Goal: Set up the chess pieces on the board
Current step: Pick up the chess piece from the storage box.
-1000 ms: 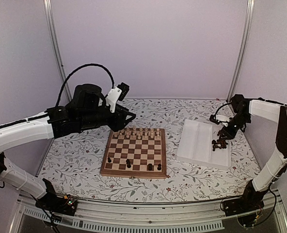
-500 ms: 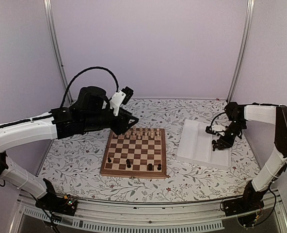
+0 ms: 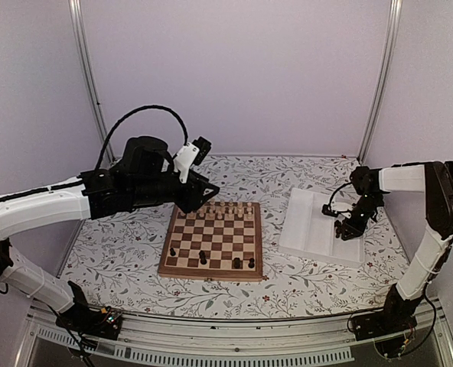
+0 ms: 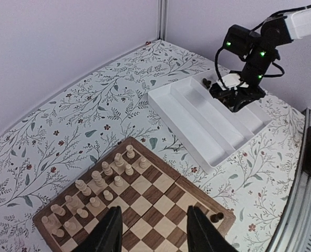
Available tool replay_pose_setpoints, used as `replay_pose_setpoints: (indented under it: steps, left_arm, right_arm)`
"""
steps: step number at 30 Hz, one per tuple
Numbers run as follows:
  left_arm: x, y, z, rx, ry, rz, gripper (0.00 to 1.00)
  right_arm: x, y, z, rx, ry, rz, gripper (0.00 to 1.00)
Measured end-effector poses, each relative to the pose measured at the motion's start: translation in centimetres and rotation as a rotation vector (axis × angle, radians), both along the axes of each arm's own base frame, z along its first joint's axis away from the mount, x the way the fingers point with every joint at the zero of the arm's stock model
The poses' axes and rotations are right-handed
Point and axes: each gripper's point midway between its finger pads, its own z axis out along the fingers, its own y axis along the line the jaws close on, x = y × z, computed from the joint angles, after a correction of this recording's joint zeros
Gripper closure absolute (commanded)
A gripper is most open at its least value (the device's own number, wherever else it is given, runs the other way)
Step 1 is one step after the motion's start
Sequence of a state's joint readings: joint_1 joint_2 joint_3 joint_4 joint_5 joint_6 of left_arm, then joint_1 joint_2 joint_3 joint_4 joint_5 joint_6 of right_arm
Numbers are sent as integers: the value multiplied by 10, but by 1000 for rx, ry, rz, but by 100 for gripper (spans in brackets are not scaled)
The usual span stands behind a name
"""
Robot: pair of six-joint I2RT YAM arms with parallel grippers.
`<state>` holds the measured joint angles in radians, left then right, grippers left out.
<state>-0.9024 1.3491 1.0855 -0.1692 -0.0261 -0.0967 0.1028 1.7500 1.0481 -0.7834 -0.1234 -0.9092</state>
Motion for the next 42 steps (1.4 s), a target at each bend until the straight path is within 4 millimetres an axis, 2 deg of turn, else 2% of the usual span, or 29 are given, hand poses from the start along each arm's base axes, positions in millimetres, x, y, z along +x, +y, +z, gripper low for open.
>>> replay_pose_setpoints:
  steps: [8, 16, 23, 29, 33, 39, 42]
  left_arm:
    - [-1, -4, -8, 11, 16, -14, 56]
    - [-3, -11, -21, 31, 42, -43, 56]
    - [-7, -14, -21, 32, 40, -56, 56]
    - [-7, -14, -21, 32, 40, -57, 56]
    - [-8, -15, -21, 32, 41, -60, 56]
    - [-8, -17, -25, 37, 47, -66, 56]
    - [-9, -20, -31, 46, 61, -76, 56]
  right_arm:
    - [2, 0, 8, -5, -6, -2, 80]
    - [10, -2, 17, -18, -45, 5, 75]
    - [15, -1, 9, -16, -35, 6, 71]
    - [24, 2, 6, -13, -47, 11, 73]
    - [19, 0, -1, -23, -23, 9, 67]
    - [17, -3, -3, -45, -22, 9, 70]
    - [17, -2, -3, -36, -19, -3, 79]
